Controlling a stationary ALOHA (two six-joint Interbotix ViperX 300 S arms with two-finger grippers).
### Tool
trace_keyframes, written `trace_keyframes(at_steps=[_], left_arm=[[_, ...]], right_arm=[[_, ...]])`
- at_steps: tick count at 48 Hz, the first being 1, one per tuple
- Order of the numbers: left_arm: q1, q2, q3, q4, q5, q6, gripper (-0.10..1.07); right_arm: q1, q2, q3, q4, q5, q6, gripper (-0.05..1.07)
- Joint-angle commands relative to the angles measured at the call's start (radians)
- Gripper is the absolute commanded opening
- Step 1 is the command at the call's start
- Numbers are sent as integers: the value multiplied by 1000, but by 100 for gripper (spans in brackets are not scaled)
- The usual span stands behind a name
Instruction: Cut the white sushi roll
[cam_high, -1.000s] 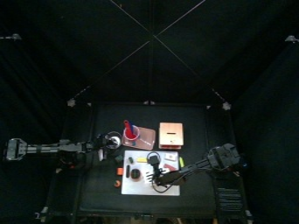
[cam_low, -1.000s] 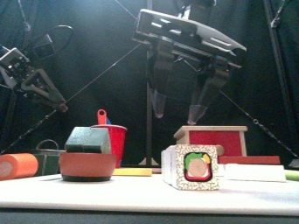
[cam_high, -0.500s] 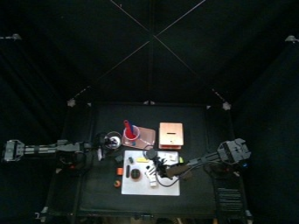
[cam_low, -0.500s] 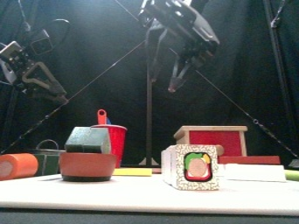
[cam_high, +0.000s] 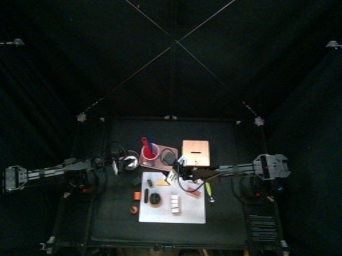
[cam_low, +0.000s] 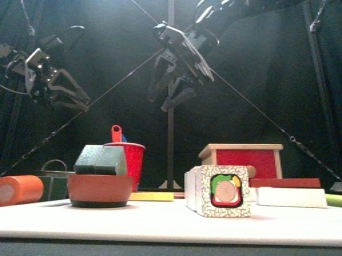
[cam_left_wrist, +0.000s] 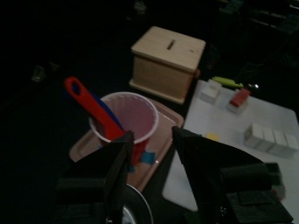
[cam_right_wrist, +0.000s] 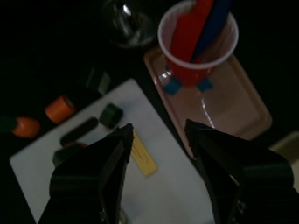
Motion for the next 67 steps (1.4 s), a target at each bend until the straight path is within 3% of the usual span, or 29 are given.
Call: trace_keyframes(at_steps=[1,7,13,28,40,51,67], left_arm=[[43,11,-31,-2,-49,3,80],[91,25,-40,6,-84,2,81],[115,63,-61,8,-104,2,81],[163,261,-150,46,-169,3,81],[178,359,-166,112,-202,2,81],[178,462,-209,115,-249,3,80],[183,460,-206,117,-253,3,80]], right_arm=[[-66,-81,106,-11,-202,-2,85],[-126,-140,212,-12,-407,2,85],[-160,-150,272,-23,-486,-2,85],[-187,-146,325,-78,-494,0,85],[-199,-164,377,-77,-494,0,85],[-204,-172,411,-72,-494,3,85],[-202,-173,431,-57,-494,8,85]])
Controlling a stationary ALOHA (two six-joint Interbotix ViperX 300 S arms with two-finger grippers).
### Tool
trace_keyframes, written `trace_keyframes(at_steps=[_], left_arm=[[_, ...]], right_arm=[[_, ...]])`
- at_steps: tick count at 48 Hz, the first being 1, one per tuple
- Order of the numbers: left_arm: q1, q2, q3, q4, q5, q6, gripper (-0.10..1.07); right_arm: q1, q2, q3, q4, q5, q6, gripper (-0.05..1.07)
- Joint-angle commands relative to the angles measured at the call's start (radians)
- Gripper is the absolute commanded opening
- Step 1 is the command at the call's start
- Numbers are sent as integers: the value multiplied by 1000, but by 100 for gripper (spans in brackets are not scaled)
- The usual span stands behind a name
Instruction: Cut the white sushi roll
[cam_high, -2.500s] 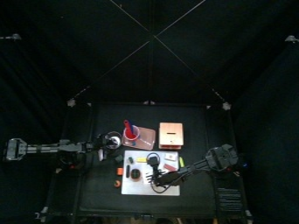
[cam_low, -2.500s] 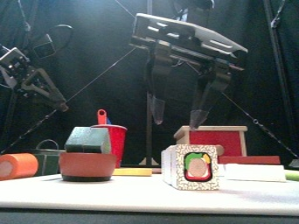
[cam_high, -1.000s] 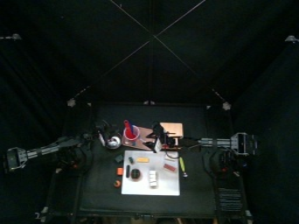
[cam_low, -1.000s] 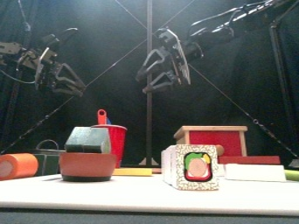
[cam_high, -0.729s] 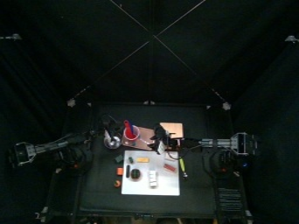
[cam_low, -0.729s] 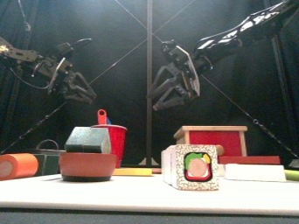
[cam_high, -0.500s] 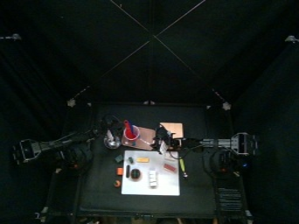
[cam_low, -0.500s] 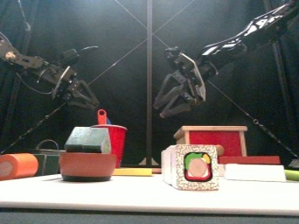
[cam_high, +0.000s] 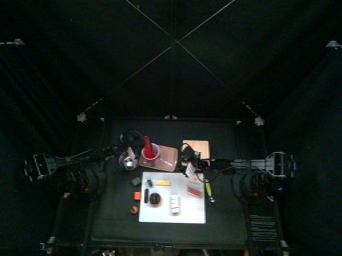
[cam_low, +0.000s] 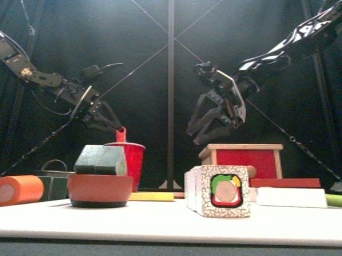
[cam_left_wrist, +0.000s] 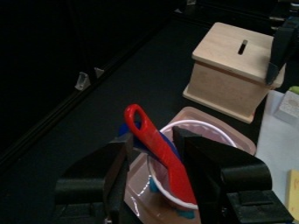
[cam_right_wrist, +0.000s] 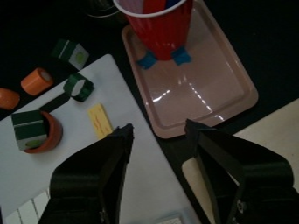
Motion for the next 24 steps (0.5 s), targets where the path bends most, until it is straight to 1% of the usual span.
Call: trace_keyframes(at_steps=[1,10,13,21,24], left_arm=[[5,-25,-12,3,-9,0,80],[11,-92,-11,20,-9,6,80],[17,-101,-9,26,-11,6,80],[29,-75,-11,29,-11,8,80],[29,-52,-14,37,-12,8,80]], right_arm=[[-3,-31,-17,9,-8,0,85],[-3,-31,-15,18,-8,0,85],[-3,-29,-15,20,-8,0,85],[-2,-29,-17,25,-8,0,85],[0,-29,-15,28,-8,0,85]])
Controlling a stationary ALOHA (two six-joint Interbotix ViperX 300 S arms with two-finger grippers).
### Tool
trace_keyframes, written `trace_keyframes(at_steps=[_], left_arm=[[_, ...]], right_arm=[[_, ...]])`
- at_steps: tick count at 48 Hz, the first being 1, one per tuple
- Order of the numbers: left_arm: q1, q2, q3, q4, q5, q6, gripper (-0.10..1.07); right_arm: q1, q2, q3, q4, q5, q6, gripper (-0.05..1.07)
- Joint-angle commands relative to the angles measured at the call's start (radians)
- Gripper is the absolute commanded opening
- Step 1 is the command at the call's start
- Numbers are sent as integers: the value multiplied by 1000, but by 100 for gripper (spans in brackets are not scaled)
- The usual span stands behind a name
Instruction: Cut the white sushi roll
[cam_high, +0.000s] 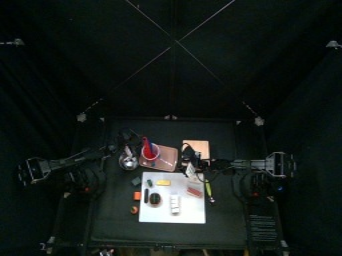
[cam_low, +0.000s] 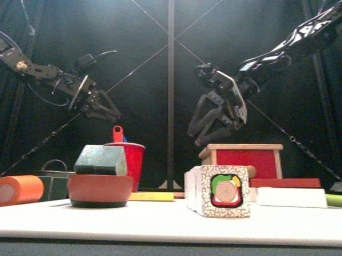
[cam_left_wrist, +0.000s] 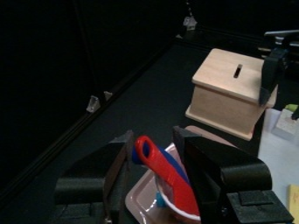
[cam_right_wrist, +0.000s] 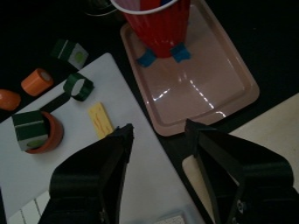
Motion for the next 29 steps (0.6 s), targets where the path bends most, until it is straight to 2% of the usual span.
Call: trace_keyframes(at_steps=[1,9,21,29], left_arm=[[6,26,-17,14,-14,2,80],[9,75,-21,32,-49,0,80],[6,77,-14,31,-55,0,78],[5,81,-15,32,-57,0,69]], right_arm=[[0,-29,-18,6,-8,0,85],[2,-29,-15,12,-8,2,85],[2,-29,-11,25,-8,0,85],[2,-29,-9,31,-8,2,85]])
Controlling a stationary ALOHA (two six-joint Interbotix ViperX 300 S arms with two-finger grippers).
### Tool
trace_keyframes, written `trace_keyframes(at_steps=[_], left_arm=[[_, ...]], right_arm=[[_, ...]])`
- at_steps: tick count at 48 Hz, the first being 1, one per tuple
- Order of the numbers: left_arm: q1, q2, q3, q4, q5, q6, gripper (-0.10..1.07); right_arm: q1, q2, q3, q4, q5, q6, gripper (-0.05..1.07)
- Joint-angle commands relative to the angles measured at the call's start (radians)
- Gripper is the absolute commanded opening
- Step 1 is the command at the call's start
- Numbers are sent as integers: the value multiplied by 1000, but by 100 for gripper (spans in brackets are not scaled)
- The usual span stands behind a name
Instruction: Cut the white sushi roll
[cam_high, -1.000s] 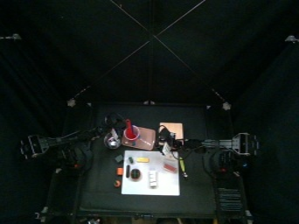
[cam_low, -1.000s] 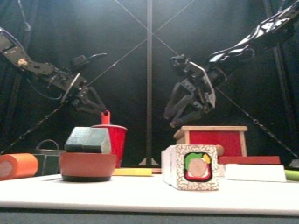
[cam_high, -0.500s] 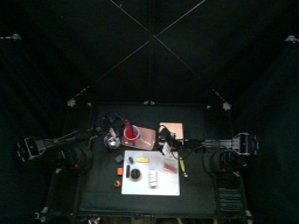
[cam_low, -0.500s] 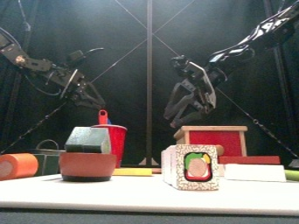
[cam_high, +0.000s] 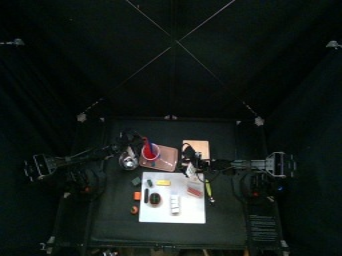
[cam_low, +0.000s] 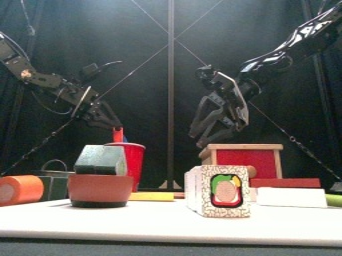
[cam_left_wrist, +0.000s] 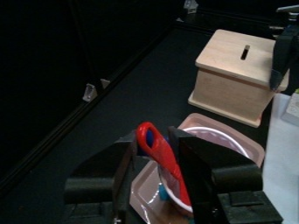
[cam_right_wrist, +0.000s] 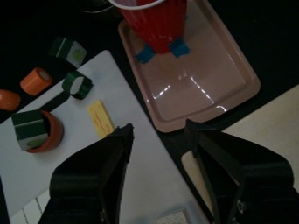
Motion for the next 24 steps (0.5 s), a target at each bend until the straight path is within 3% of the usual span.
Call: trace_keyframes(at_steps=[1,9,24], left_arm=[[2,2,-15,3,-11,2,67],[0,2,-18,3,-11,2,58],[-20,6,-18,20,-11,0,58]], right_arm=[[0,-29,-18,3,-8,2,85],[0,-29,-14,11,-8,2,85],[2,-29,-12,15,-8,2,85]])
